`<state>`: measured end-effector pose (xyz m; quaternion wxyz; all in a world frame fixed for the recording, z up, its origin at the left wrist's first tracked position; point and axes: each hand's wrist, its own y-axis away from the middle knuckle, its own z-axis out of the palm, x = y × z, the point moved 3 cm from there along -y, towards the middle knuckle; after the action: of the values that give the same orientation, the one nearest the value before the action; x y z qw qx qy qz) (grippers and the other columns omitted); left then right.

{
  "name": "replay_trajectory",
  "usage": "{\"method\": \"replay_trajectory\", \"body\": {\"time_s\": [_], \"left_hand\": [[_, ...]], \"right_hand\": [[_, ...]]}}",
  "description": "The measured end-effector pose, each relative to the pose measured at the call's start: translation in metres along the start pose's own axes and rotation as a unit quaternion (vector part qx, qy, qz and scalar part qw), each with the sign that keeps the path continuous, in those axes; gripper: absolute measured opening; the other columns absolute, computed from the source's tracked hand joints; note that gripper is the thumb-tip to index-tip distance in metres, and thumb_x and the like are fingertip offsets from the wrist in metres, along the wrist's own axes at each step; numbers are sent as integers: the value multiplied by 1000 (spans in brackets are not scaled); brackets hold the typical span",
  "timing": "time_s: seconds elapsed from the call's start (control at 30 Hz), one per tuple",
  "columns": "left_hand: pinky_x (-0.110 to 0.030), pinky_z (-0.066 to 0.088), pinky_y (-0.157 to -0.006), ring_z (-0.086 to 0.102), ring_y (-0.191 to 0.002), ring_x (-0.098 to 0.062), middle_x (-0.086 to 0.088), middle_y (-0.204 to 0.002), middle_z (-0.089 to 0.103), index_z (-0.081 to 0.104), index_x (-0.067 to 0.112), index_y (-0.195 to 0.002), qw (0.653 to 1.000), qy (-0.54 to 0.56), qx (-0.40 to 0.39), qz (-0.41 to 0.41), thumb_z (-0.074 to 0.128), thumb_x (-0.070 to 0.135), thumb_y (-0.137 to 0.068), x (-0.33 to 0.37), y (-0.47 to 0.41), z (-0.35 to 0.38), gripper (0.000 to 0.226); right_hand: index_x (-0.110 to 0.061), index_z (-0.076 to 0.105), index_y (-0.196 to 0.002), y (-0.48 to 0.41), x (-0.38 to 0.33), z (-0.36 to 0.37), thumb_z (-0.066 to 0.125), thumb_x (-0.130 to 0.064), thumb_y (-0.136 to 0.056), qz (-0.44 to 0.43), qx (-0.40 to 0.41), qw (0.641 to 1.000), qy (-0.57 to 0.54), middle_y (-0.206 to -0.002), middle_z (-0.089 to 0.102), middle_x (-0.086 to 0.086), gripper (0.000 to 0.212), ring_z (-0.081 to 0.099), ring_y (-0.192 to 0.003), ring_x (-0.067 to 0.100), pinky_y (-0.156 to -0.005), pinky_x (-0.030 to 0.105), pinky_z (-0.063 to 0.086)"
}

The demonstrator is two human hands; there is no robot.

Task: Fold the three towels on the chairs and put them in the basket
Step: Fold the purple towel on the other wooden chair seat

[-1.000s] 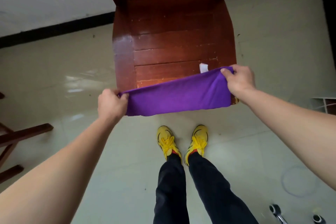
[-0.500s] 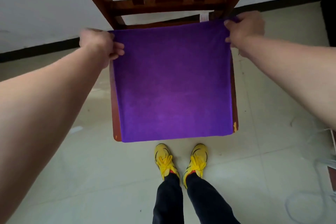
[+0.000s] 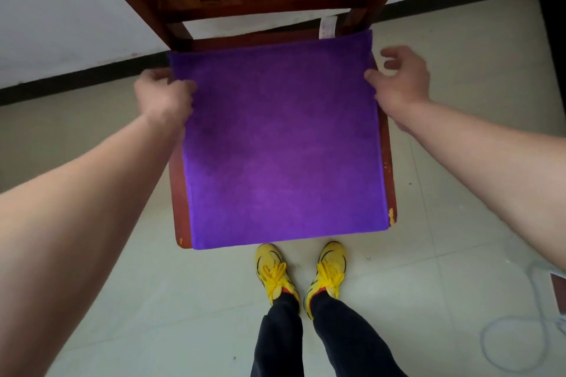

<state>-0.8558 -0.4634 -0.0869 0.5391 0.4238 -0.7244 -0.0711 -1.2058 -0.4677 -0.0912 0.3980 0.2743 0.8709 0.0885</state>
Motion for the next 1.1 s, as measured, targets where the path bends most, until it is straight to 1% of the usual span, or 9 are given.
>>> {"method": "replay_trajectory", "body": {"time_s": [0.07, 0.17, 0.23, 0.3, 0.43, 0.53, 0.7, 0.8, 1.1], "left_hand": [[-34, 55, -58, 65, -64, -27, -15, -94, 71, 56, 22, -92, 998, -40, 30, -23, 69, 18, -60, -29, 14, -20, 34], [-56, 58, -72, 71, -78, -37, -18, -84, 71, 55, 19, -73, 987, -119, 52, -97, 76, 37, -43, -105, 27, -55, 40], [-53, 58, -73, 69, -69, -32, -17, -75, 69, 54, 16, -68, 973, -172, 36, -147, 81, 42, -42, -133, 62, -73, 45], [-40, 53, -66, 56, -59, -24, -14, -68, 62, 52, 16, -66, 965, -199, -6, -174, 87, 35, -55, -151, 96, -81, 41], [-36, 45, -62, 54, -61, -22, -10, -62, 58, 54, 13, -62, 957, -232, -36, -170, 86, 21, -65, -179, 120, -87, 32], [-35, 44, -63, 52, -61, -22, -10, -60, 55, 54, 13, -58, 958, -233, -36, -161, 81, 13, -70, -182, 121, -83, 29], [-29, 37, -56, 37, -52, -18, -6, -57, 44, 44, 13, -58, 986, -140, -18, -93, 66, 3, -77, -151, 133, -84, 30], [-25, 46, -54, 43, -52, -18, -7, -60, 44, 43, 13, -62, 994, -71, -20, -81, 64, -3, -79, -115, 139, -100, 31], [-21, 52, -50, 53, -54, -15, -6, -71, 57, 49, 17, -72, 999, 21, -47, 10, 77, 5, -77, 27, 152, -147, 30]], "right_hand": [[-19, 63, -116, 28, 23, -13, 66, -24, -85, 11, 24, 999, 42, -112, 65, 2, 31, 61, -98, 17, -88, 27, 49], [-18, 68, -99, 76, 67, -26, 68, -23, -82, 95, 9, 994, 59, -92, 70, 1, 18, 66, -91, 23, -86, 35, 52], [-18, 69, -95, 111, 93, -32, 69, -27, -82, 141, -14, 986, 93, -87, 70, -2, 16, 68, -91, 24, -81, 33, 52], [-20, 70, -94, 141, 114, -33, 72, -33, -80, 169, -46, 977, 122, -92, 74, -2, 19, 68, -92, 24, -81, 33, 52], [-25, 68, -83, 164, 138, -25, 79, -41, -73, 211, -85, 965, 134, -93, 73, 0, 22, 67, -90, 25, -81, 34, 53], [-22, 64, -66, 165, 140, -19, 80, -31, -74, 214, -97, 966, 105, -83, 70, 2, 21, 64, -81, 23, -72, 27, 47], [-18, 56, -58, 165, 116, -28, 71, -16, -79, 209, -42, 975, -59, -55, 53, 2, 26, 46, -50, 17, -52, 28, 41], [-17, 53, -64, 160, 83, -50, 67, -11, -84, 197, -14, 973, -121, -61, 52, 2, 25, 47, -52, 13, -39, 20, 44], [-23, 58, -72, 136, -42, -125, 69, -12, -84, 83, 21, 987, -133, -76, 63, -2, 19, 55, -59, 11, -34, 16, 41]]}}
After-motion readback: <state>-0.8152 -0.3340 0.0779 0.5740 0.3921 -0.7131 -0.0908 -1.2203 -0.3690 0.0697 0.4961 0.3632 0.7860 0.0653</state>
